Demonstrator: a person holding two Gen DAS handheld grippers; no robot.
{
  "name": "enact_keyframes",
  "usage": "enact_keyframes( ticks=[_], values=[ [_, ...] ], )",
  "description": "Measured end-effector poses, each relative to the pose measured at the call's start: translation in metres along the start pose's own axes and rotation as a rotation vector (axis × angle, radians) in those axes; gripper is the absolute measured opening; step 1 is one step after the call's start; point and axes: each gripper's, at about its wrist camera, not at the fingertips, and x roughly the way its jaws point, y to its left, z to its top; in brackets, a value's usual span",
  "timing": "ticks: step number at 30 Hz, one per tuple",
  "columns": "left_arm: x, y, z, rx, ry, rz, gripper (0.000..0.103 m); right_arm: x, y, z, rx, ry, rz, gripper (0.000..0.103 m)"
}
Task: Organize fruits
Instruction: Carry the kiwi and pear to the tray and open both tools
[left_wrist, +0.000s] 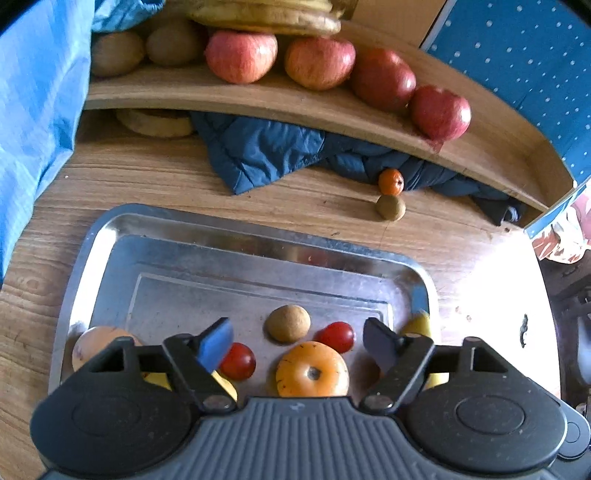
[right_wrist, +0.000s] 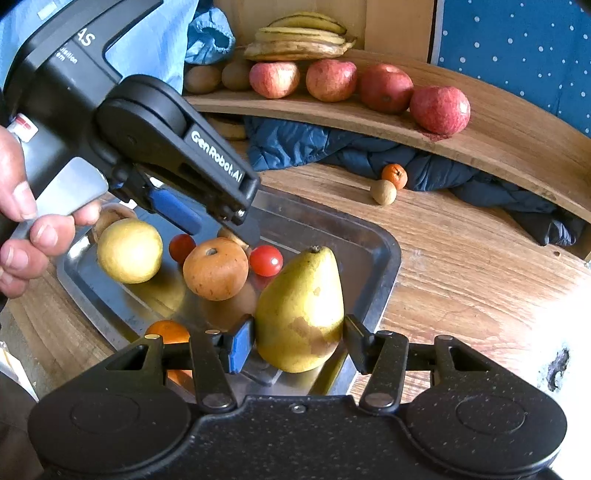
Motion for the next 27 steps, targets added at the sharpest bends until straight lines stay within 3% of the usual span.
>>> enact_keyframes(
  ticks=[7,14,21,27],
  values=[
    [-0.02,-0.003,-0.012,-0.012,-0.034,0.01,0.097,-0.014,0.001,-0.005,-0.005,-0.023,0.005,0.078],
    [-0.041,0.0,-0.027,-0.028,-0.032,0.052,0.101,-0.03,0.0,-0.01,0.006,-0.042,0.009,0.1],
    [-0.07,0.014,-0.052,-0.016,-0.024,0.083,0.102,-0.044,-0.002,-0.015,0.007,-0.036,0.029,0.102],
    [-0.072,0.021,-0.075,0.017,0.058,0.124,0.102,-0.048,0.001,-0.016,-0.002,-0.032,0.033,0.102]
  ],
)
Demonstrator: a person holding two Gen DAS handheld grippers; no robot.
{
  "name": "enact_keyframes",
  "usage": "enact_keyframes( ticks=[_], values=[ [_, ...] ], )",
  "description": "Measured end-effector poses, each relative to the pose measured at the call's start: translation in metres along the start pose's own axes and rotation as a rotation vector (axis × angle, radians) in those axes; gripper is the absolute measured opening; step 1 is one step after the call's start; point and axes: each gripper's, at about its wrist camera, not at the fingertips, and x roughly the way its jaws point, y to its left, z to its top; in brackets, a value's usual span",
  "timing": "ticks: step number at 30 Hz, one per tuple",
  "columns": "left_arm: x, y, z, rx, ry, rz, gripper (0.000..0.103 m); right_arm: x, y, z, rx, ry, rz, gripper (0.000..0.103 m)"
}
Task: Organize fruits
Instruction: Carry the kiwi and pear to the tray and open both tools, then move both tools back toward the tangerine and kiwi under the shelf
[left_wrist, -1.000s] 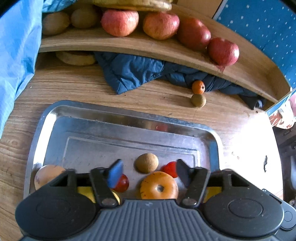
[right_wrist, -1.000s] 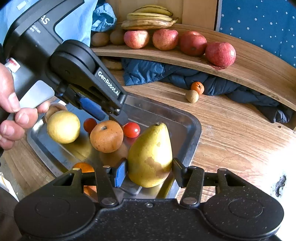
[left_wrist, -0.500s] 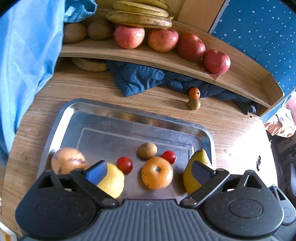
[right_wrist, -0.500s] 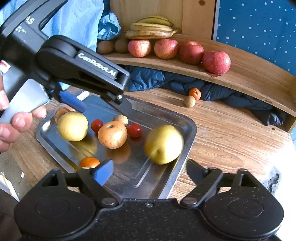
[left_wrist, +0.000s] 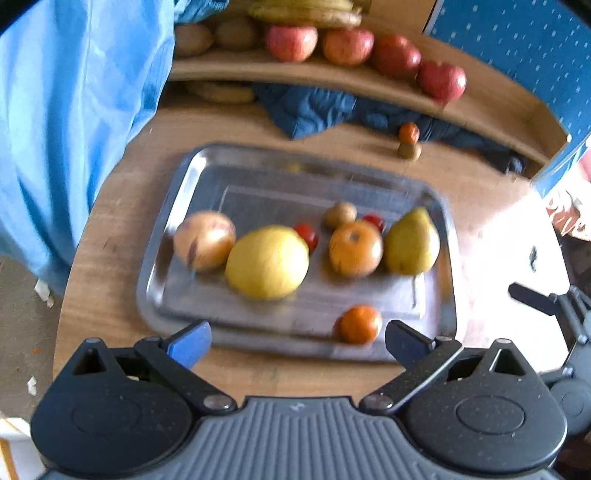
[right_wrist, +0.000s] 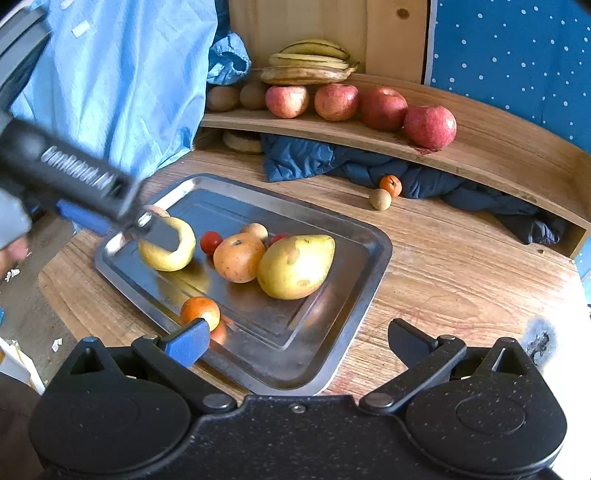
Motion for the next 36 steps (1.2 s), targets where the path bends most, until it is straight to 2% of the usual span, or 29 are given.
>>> enact_keyframes(
  ticks=[7,11,21,36],
  values=[
    [0.017,0.01,-0.009,-0.011,0.123,0.076,0.102,0.005,0.002,-0.007,0.018,0.035,-0.005,0.102],
    [0.021,0.019,-0.01,-0.031,0.152,0.105,0.102,0.008,0.0,-0.01,0.037,0.055,-0.027,0.102],
    [0.019,0.017,0.005,-0.001,0.125,0.147,0.102,0.02,-0.015,-0.007,0.123,0.07,-0.059,0.102],
    [0.032,0.01,0.048,0.068,0.113,0.152,0.102,0.04,-0.033,0.018,0.172,0.055,-0.091,0.102]
  ],
)
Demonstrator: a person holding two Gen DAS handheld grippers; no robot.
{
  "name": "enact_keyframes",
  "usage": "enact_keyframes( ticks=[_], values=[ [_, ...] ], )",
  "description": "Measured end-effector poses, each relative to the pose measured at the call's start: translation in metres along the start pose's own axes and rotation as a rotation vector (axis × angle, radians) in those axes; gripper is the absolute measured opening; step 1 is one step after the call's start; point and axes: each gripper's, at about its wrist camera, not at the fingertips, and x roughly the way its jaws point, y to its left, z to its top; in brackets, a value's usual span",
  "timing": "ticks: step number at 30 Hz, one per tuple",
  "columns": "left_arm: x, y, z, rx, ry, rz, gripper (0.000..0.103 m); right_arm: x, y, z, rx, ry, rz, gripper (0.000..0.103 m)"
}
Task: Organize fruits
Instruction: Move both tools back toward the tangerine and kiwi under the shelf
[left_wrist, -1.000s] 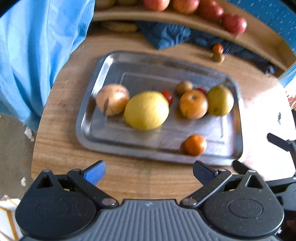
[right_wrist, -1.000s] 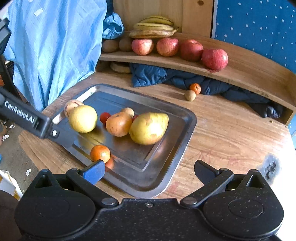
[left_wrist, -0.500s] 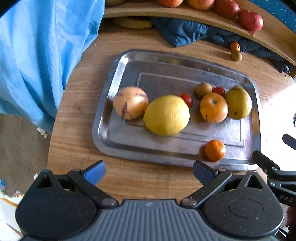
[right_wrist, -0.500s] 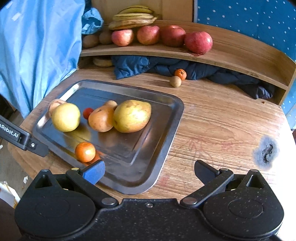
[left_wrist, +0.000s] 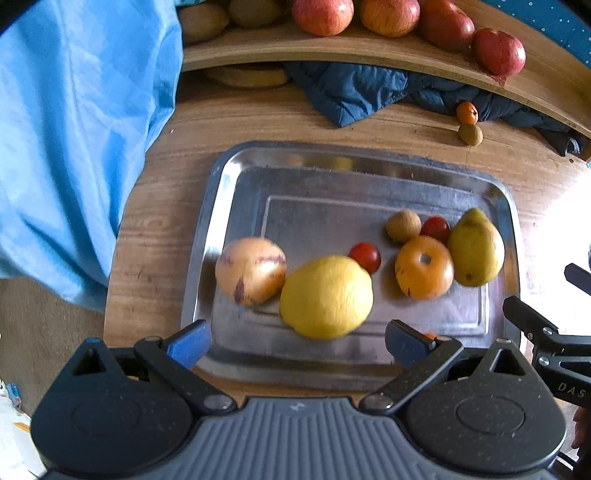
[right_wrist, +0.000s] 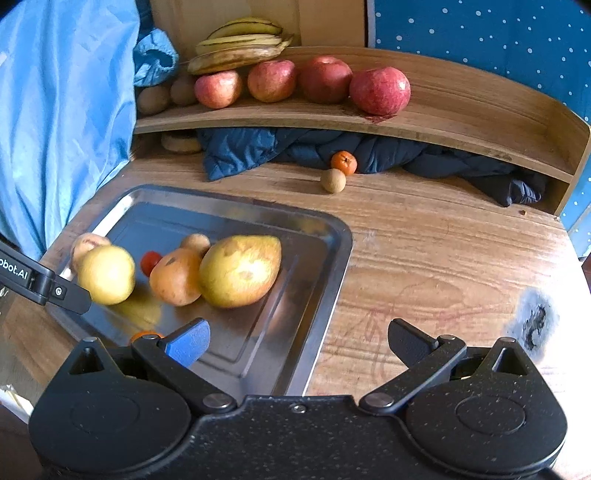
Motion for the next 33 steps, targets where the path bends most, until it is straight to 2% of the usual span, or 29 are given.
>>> enact_keyframes(
  ticks=[13,24,33],
  values=[
    [0.021,-0.012,0.043,0.063,0.008,-0.013,0.102,0.021,-0.017,0.022,0.08,-0.028,-0.086,0.102],
    [0.038,-0.028,0.084,0.051,-0.011,-0.079,0.102,0.032,-0.031,0.036,0.132,-0.057,-0.15,0.102],
    [0.052,-0.041,0.098,0.083,-0.022,-0.101,0.102,0.043,-0.034,0.043,0.148,-0.062,-0.167,0.102]
  ],
)
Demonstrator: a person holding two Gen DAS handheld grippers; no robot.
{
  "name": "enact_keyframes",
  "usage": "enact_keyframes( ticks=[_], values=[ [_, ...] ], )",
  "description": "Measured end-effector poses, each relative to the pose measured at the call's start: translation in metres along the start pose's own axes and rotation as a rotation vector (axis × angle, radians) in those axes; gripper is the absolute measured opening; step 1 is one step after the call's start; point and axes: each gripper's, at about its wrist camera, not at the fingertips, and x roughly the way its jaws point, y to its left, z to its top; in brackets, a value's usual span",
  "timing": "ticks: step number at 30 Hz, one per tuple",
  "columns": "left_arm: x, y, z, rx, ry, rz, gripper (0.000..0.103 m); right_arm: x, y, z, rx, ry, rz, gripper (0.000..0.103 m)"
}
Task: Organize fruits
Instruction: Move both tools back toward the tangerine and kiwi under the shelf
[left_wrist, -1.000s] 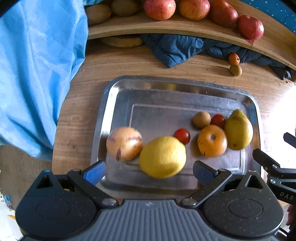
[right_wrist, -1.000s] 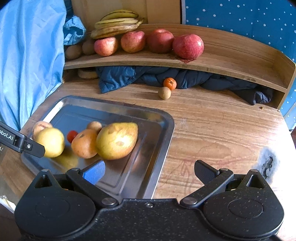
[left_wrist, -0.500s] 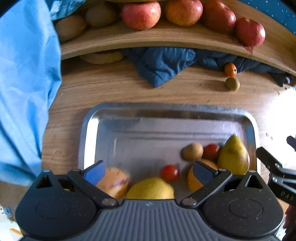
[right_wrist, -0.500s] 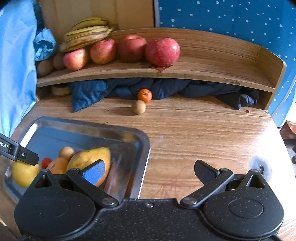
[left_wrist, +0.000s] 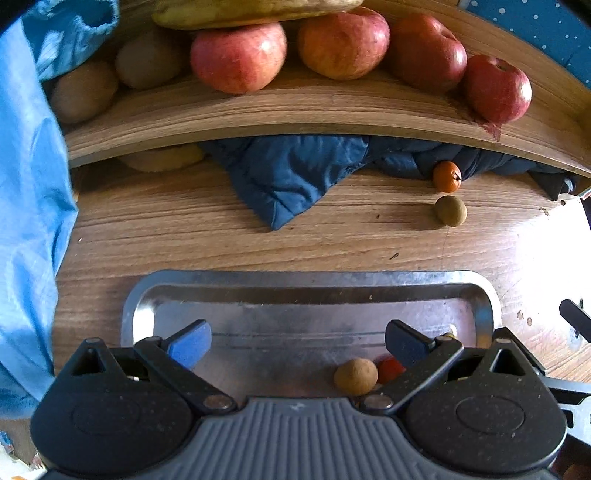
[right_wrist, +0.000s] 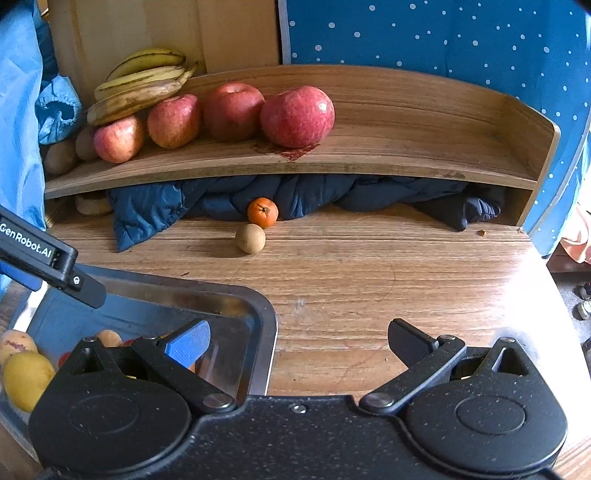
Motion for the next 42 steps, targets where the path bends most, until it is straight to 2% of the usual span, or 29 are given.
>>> enact_keyframes(
  ticks=[5,14,22,38,42],
  values=[
    [0.004,-0.005,0.007,0.016,-0.005,-0.009,0.102,0.005,-0.001,0.001,0.008,0.005,-0.008,0.102],
    [0.007,-0.019,0.026,0.035,-0.033,-0.023,0.102,0.025,0.0,0.008,0.009,0.066,-0.013,0.102],
    [0.011,-0.033,0.04,0.059,-0.046,-0.024,0.102,0.042,0.003,0.025,0.031,0.128,0.019,0.102],
    [0.011,-0.047,0.057,0.066,-0.068,-0.003,0.102,0.054,0.002,0.03,0.028,0.137,0.02,0.102],
    [0.013,-0.055,0.061,0.069,-0.073,-0.018,0.102,0.052,0.008,0.031,-0.023,0.113,-0.004,0.102]
  ],
)
